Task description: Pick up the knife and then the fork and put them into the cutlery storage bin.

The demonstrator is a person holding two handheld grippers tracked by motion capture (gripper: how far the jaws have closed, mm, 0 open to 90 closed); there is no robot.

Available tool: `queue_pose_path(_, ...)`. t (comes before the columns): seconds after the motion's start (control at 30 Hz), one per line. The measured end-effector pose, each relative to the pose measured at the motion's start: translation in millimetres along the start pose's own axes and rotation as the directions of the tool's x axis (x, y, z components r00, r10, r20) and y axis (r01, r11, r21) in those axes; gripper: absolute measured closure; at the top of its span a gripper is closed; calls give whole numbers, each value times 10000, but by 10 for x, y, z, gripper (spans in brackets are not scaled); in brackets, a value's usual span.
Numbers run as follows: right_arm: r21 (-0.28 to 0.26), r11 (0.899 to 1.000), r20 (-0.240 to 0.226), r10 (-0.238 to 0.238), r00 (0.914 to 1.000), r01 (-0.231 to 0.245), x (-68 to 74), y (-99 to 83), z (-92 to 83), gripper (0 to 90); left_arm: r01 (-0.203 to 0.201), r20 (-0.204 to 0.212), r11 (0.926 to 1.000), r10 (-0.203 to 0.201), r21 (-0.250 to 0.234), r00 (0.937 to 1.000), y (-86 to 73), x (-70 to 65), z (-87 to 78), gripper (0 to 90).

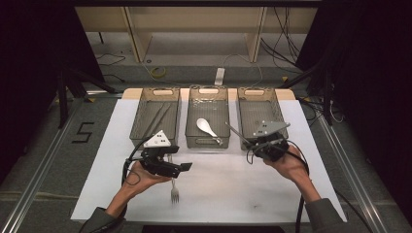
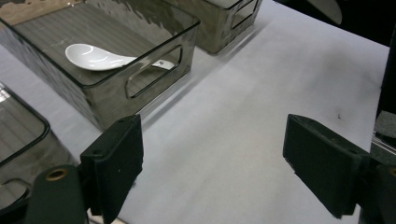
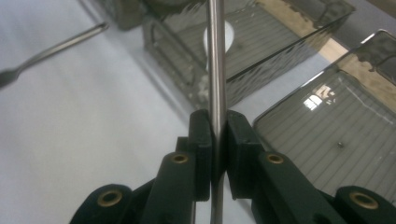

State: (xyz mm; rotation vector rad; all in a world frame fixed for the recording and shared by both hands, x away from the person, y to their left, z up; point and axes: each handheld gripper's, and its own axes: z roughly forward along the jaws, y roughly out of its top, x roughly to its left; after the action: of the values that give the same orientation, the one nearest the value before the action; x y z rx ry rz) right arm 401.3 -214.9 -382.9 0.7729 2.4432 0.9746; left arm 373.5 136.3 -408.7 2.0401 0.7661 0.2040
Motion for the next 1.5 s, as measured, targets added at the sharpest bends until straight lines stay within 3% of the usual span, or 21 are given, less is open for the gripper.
queue_pose_path(0.07, -131, 9992, -10, 383, 9993, -383, -93, 59, -4, 826, 8, -262, 9999, -5, 109, 9997, -22, -8, -1, 197)
queue_pose_path(0.13, -137, 9978, 203, 655, 9976, -653, -173, 124, -2, 827, 96, -357, 9999, -91, 136, 9993, -43, -9, -11, 193)
queue_pose_path(0.27, -294, 9902, 180, 1371, 9904, -1366, -350, 247, 24, 827, 161, -497, 9999, -160, 4, 9986, -81, 10, -30, 177)
queue_pose_path(0.57, -195, 9743, 643, 2250, 9722, -2242, -702, 432, 140, 827, 424, -790, 9958, -488, -812, 9957, -125, 73, -116, 177)
queue_pose_path(0.97, 141, 9498, 1342, 3079, 9419, -3125, -1070, 553, 443, 827, 302, -1028, 9948, -401, -969, 9939, -180, 73, -188, 172)
queue_pose_path(1.1, 445, 9390, 1657, 3297, 9294, -3410, -1161, 557, 561, 827, 277, -1016, 9957, -366, -879, 9942, -186, 63, -185, 172)
queue_pose_path(1.23, 626, 9223, 1923, 3639, 9114, -3814, -1230, 541, 646, 827, 243, -1049, 9958, -335, -880, 9939, -199, 60, -212, 171)
queue_pose_path(1.5, 1040, 8958, 2489, 3973, 8833, -4322, -1327, 476, 792, 827, 418, -1132, 9939, -533, -1018, 9921, -219, 90, -248, 168)
